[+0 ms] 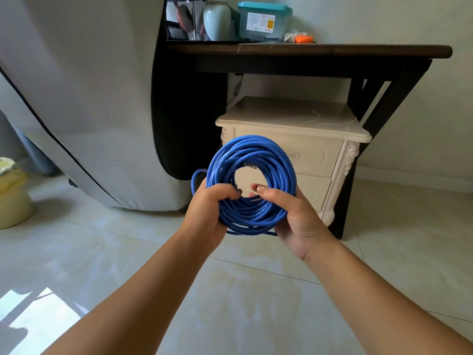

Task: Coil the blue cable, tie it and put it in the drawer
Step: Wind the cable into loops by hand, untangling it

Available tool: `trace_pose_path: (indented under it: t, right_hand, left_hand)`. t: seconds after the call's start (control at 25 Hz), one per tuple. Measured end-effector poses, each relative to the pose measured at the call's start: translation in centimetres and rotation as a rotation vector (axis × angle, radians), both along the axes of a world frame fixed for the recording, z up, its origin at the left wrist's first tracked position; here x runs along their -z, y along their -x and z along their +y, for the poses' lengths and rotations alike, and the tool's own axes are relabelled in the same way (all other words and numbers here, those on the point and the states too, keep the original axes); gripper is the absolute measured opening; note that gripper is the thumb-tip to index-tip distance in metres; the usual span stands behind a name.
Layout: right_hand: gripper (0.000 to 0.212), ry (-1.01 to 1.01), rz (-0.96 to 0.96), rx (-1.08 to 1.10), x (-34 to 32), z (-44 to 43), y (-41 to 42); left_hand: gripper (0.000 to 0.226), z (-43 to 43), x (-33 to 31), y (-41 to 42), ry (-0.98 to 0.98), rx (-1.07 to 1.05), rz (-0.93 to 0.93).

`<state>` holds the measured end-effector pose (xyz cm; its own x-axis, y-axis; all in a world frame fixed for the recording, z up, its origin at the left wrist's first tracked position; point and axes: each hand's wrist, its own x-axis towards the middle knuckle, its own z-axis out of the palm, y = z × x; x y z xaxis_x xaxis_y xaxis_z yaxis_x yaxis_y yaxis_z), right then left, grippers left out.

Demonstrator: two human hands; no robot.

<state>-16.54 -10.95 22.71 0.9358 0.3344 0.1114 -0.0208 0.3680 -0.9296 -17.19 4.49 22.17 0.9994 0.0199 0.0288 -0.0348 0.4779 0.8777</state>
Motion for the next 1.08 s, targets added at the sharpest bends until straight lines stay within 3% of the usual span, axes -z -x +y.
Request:
trace_pose_path:
  t: [0.2,0.32,0.44,0.52,0.6,0.64,0.8,0.96,1.08]
  right_hand:
    - [0.023,0.082,0.007,0.128,-0.1,-0.9,-0.9]
    - [0.039,0.204,-0.047,0.129,-0.8,-1.9,-1.3]
    - [0.065,0.584,-0.24,0.091,-1.4,-2.7,-1.1]
    - [0.073,0.908,-0.376,-0.009,-1.4,-2.5,-0.3]
    - [0.075,1.028,-0.425,-0.066,-1.4,-2.2,0.0]
    - [0.075,1.023,-0.426,-0.066,-1.4,-2.2,0.1]
    - [0.072,0.925,-0.43,-0.031,-1.6,-2.5,0.1]
    - [0.081,0.81,-0.363,-0.038,-1.4,-2.6,-0.2]
    - [0.078,0.663,-0.243,-0.096,-1.8,-3.4,-0.7]
  left_hand:
    - [0.046,1.0,-0.3,-0.3,-0.236,0.158,0.017]
    - [0.066,2.5,-1.3,-0.3,-0.393,0.268,-0.075]
    - [0.097,3.4,-2.2,0.0,-0.619,0.212,-0.109]
    - [0.108,3.0,-2.2,0.5,-0.948,0.28,-0.16]
    - [0.108,2.1,-1.3,0.8,-1.219,0.297,-0.267]
    - [0.101,1.8,-0.9,0.8,-1.263,0.235,-0.312]
    - [0.069,1.2,-0.4,0.6,-1.188,0.025,-0.36]
    - [0.075,0.9,-0.4,0.6,-1.01,0.016,-0.29]
    - [0.067,0.9,-0.7,0.5,-0.878,-0.016,-0.246]
